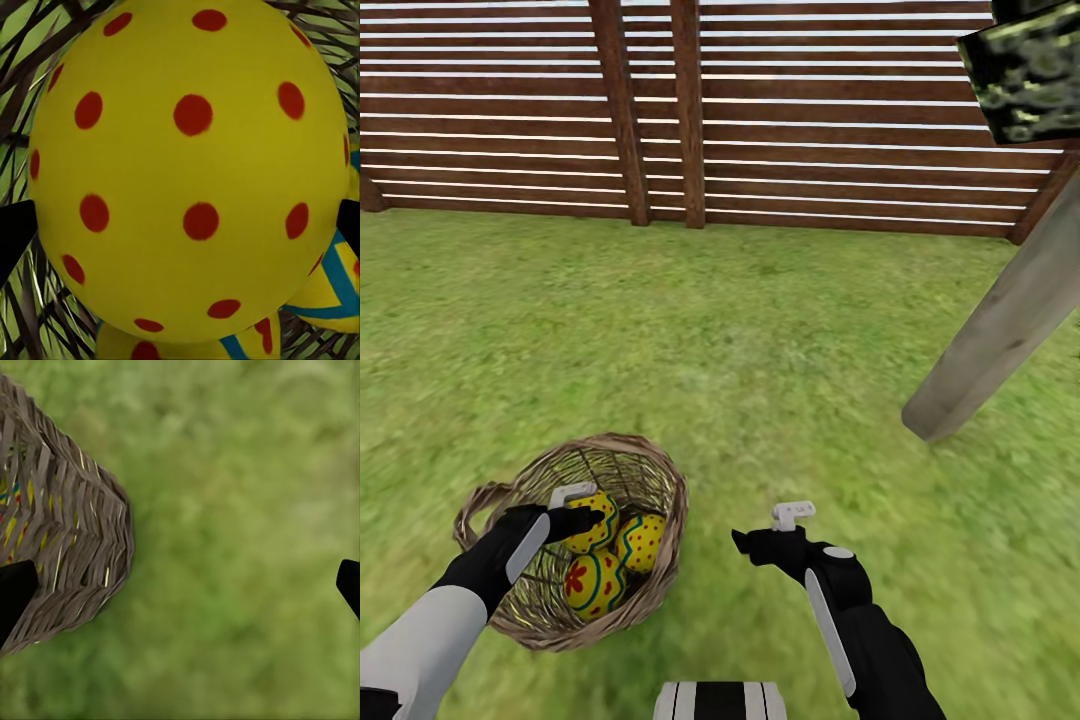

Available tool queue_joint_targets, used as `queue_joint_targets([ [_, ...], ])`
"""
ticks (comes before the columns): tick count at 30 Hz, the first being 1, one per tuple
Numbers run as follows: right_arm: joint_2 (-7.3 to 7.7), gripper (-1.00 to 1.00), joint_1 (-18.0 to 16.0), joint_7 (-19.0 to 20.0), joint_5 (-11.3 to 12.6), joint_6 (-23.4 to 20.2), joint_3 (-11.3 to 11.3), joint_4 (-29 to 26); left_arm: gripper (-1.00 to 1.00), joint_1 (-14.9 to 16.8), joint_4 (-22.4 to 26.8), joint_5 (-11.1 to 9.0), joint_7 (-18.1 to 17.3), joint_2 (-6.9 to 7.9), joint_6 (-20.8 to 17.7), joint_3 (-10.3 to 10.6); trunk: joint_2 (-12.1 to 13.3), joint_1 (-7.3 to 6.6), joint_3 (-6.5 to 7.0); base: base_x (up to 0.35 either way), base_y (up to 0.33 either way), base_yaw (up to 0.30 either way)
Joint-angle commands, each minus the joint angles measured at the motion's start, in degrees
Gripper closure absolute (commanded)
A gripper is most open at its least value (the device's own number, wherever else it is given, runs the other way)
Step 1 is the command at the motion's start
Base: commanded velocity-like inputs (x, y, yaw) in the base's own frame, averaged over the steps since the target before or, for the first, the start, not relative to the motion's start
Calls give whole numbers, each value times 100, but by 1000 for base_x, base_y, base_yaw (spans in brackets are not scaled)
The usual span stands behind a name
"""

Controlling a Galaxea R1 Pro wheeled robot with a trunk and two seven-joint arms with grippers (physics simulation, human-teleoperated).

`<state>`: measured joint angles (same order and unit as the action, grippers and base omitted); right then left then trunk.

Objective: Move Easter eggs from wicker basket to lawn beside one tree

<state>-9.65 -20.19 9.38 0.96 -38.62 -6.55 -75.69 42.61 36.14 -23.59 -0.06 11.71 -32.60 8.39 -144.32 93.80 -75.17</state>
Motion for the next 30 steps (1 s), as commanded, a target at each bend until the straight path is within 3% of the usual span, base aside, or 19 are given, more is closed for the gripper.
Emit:
queue_joint_targets([
  [1,-2,-100,-2,11,9,-30,4,-7,100,2,7,-5,-3,7,-19,23,-2,-1,-4,0,0,0],
  [23,-2,-100,-2,11,10,-31,4,-25,100,2,12,-4,-3,7,-19,21,5,-14,106,-28,0,0],
  [30,-2,-100,-2,11,8,-31,4,-25,100,2,15,-1,-3,6,-19,22,13,-29,239,-9,0,0],
])
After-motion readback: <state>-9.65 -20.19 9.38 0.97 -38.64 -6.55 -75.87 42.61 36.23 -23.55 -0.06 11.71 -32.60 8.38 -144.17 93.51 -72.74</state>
